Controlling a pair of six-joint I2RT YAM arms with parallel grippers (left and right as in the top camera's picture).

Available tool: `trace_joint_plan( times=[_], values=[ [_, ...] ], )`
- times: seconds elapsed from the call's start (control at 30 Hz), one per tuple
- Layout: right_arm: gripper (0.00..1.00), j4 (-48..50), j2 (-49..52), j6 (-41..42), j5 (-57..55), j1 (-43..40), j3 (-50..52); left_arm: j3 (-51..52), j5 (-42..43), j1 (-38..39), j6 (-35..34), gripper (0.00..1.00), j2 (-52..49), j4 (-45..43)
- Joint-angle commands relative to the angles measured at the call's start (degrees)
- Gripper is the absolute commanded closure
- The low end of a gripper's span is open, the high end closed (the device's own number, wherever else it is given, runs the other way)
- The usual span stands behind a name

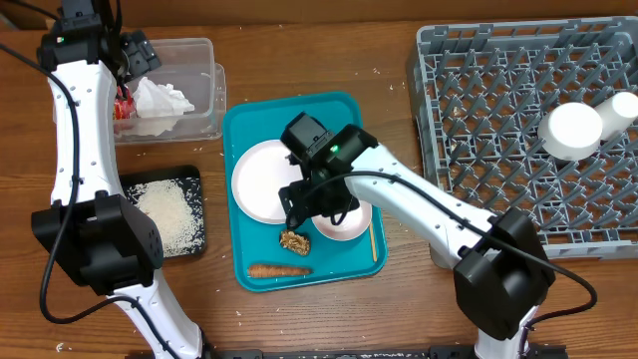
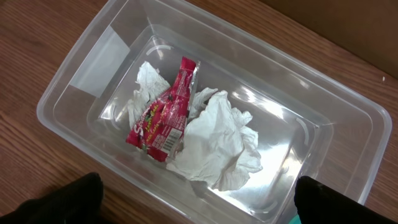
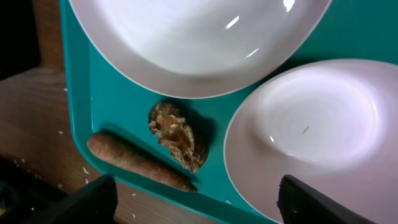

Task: Sort waste into correct bins and load items into the dishwasher
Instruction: 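Lower the right gripper and pinch the rim of the small bowl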

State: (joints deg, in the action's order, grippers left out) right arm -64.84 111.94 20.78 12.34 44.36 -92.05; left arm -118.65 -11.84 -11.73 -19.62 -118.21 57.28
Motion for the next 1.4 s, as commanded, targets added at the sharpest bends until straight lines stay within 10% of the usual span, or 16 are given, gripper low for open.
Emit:
trace_joint_plan(
  times=[0.0,0.8,1.37],
  values=[
    [0.21,0.11,0.35,0.42,-4.09,0.28,1.03,0.11,-0.59,0.28,-1.16,0.0,-0.07,-0.11],
    [0.34,-2.36,8.0,-0.76,-9.31,2.89,1.03,0.11,-0.59,0.28,-1.18,0.0,-0.07,-0.13],
    [0.86,-4.63,7.98,1.97,-5.86,2.64,-2.71,0.11,-0.57,0.28,-1.16,0.0,-0.2,-0.11]
  ],
)
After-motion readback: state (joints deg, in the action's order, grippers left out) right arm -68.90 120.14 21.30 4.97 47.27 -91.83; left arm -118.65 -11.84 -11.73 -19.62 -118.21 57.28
